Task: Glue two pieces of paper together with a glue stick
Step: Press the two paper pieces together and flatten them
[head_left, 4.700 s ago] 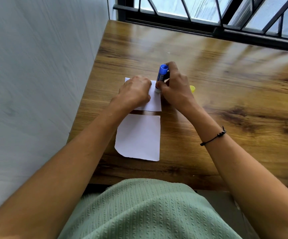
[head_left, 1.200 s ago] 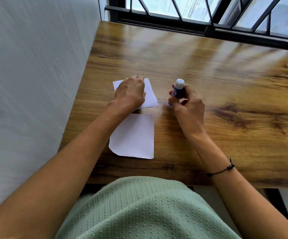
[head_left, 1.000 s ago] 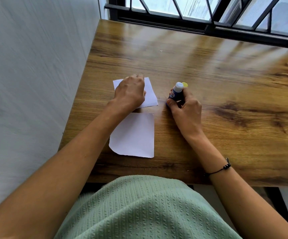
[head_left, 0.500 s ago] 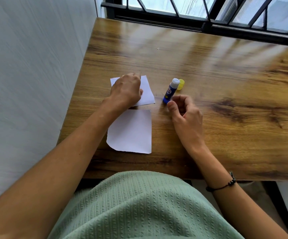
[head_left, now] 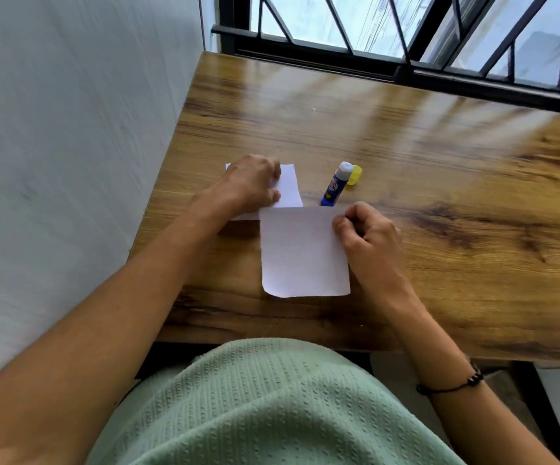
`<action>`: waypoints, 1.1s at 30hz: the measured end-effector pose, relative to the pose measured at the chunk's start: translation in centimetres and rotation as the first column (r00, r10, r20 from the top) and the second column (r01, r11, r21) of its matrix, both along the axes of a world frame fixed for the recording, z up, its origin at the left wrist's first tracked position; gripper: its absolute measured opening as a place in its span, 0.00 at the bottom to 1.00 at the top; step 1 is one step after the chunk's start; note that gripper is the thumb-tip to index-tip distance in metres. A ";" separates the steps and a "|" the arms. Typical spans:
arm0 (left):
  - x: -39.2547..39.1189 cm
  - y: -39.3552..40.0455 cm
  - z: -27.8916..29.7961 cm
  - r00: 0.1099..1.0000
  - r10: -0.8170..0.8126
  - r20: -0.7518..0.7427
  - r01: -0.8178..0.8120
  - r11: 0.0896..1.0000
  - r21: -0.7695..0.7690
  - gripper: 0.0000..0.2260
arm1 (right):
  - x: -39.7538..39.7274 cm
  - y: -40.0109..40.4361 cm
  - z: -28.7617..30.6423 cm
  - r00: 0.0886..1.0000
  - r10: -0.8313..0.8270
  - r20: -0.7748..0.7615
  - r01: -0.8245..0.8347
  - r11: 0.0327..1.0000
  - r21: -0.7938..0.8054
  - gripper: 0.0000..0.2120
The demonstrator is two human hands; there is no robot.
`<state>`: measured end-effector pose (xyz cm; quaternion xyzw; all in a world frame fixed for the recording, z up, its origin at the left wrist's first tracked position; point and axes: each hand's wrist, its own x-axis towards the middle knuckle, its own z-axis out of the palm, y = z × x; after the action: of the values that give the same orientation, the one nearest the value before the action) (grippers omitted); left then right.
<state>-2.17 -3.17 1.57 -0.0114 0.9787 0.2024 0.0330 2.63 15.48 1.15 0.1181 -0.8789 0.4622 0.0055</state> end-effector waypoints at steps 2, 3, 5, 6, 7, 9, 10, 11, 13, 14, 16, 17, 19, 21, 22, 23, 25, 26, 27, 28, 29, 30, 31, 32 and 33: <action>0.5 0.1 0.1 1.000 -0.023 -0.012 0.022 1.000 -0.004 0.17 | -0.2 1.3 0.1 0.999 -0.044 0.024 0.045 0.998 -0.044 0.07; 0.7 0.1 0.2 0.999 -0.031 -0.019 0.031 0.999 -0.008 0.17 | -0.3 1.7 0.1 0.997 -0.066 0.031 0.068 0.996 -0.058 0.06; 1.3 0.2 0.3 0.999 -0.044 -0.015 0.044 0.999 -0.002 0.17 | -0.5 2.1 0.1 0.993 -0.111 0.047 0.114 0.991 -0.066 0.06; 1.7 0.3 0.3 0.999 -0.048 -0.009 0.048 0.999 0.004 0.17 | -0.5 2.1 0.0 0.990 -0.131 0.060 0.135 0.988 -0.079 0.06; 2.2 0.3 0.3 0.999 -0.050 -0.004 0.050 0.999 0.007 0.17 | -0.5 2.0 -0.1 0.986 -0.148 0.076 0.155 0.983 -0.096 0.07; 3.4 0.5 0.2 0.998 -0.058 -0.002 0.058 0.998 0.000 0.17 | -0.3 1.8 -0.1 0.981 -0.168 0.100 0.180 0.977 -0.117 0.08; 4.1 0.6 0.1 0.998 -0.063 -0.003 0.063 0.998 -0.005 0.17 | -0.2 1.7 0.0 0.980 -0.169 0.108 0.182 0.976 -0.121 0.07; 4.9 0.7 -0.1 0.998 -0.070 -0.007 0.070 0.998 -0.002 0.16 | -0.1 1.5 -0.1 0.979 -0.168 0.117 0.183 0.975 -0.127 0.07; 6.4 0.9 -0.5 0.996 -0.082 -0.044 0.084 0.996 0.034 0.13 | 0.2 1.3 -0.1 0.976 -0.167 0.142 0.188 0.970 -0.156 0.07; 7.0 0.9 -0.7 0.995 -0.078 -0.064 0.083 0.994 0.066 0.11 | 0.4 1.2 -0.1 0.973 -0.166 0.163 0.194 0.965 -0.176 0.07; 7.8 0.8 -0.7 0.995 -0.038 -0.094 0.053 0.985 0.164 0.11 | 0.8 0.8 -0.2 0.959 -0.171 0.227 0.220 0.952 -0.212 0.06; 8.1 0.7 -0.6 0.994 0.010 -0.111 0.016 0.973 0.231 0.11 | 1.0 0.5 -0.2 0.949 -0.177 0.262 0.240 0.943 -0.230 0.06; 8.6 0.4 0.1 0.979 0.167 -0.120 -0.107 0.911 0.399 0.11 | 1.3 0.1 -0.1 0.930 -0.179 0.321 0.277 0.915 -0.294 0.05; 9.3 0.1 0.8 0.956 0.295 -0.007 -0.223 0.739 0.635 0.10 | 1.5 -0.3 0.2 0.918 -0.175 0.356 0.307 0.881 -0.359 0.05; 9.7 -0.1 1.1 0.946 0.316 0.076 -0.270 0.634 0.725 0.10 | 1.6 -0.6 0.3 0.913 -0.178 0.367 0.321 0.870 -0.376 0.05; 10.1 -0.3 1.3 0.938 0.310 0.153 -0.310 0.554 0.773 0.11 | 1.7 -0.9 0.4 0.908 -0.178 0.378 0.330 0.861 -0.387 0.06; 10.6 -0.4 1.4 0.931 0.276 0.239 -0.352 0.507 0.787 0.11 | 1.8 -1.6 0.6 0.903 -0.162 0.398 0.334 0.848 -0.412 0.07; 10.5 -0.5 1.4 0.927 0.282 0.246 -0.362 0.513 0.779 0.12 | 1.9 -1.9 0.8 0.901 -0.143 0.409 0.327 0.843 -0.426 0.08; 10.2 -0.8 1.4 0.922 0.306 0.236 -0.370 0.520 0.770 0.12 | 1.9 -2.1 1.0 0.899 -0.120 0.422 0.319 0.839 -0.441 0.09; 9.8 -1.3 1.4 0.916 0.339 0.213 -0.373 0.529 0.762 0.11 | 2.0 -2.5 1.3 0.895 -0.094 0.436 0.309 0.836 -0.454 0.09; 9.4 -1.8 1.3 0.908 0.373 0.188 -0.376 0.532 0.759 0.10 | 2.0 -2.7 1.4 0.890 -0.061 0.451 0.290 0.840 -0.458 0.08; 9.0 -2.2 1.3 0.902 0.400 0.164 -0.377 0.539 0.753 0.08 | 2.1 -3.0 1.6 0.886 -0.027 0.463 0.261 0.853 -0.451 0.08; 8.6 -2.4 1.3 0.901 0.411 0.139 -0.370 0.562 0.739 0.07 | 2.1 -3.1 1.7 0.882 0.007 0.471 0.229 0.867 -0.441 0.06; 8.4 -2.5 1.3 0.903 0.414 0.112 -0.363 0.599 0.714 0.07 | 2.1 -3.2 1.8 0.876 0.041 0.481 0.195 0.881 -0.430 0.05; 8.4 -2.4 1.3 0.905 0.417 0.090 -0.361 0.638 0.680 0.07 | 2.1 -3.4 1.9 0.865 0.069 0.497 0.168 0.894 -0.416 0.04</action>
<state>6.19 -5.61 2.90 -0.2011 0.8095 0.5497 -0.0465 4.77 12.10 3.07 -0.0334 -0.7231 0.6653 -0.1828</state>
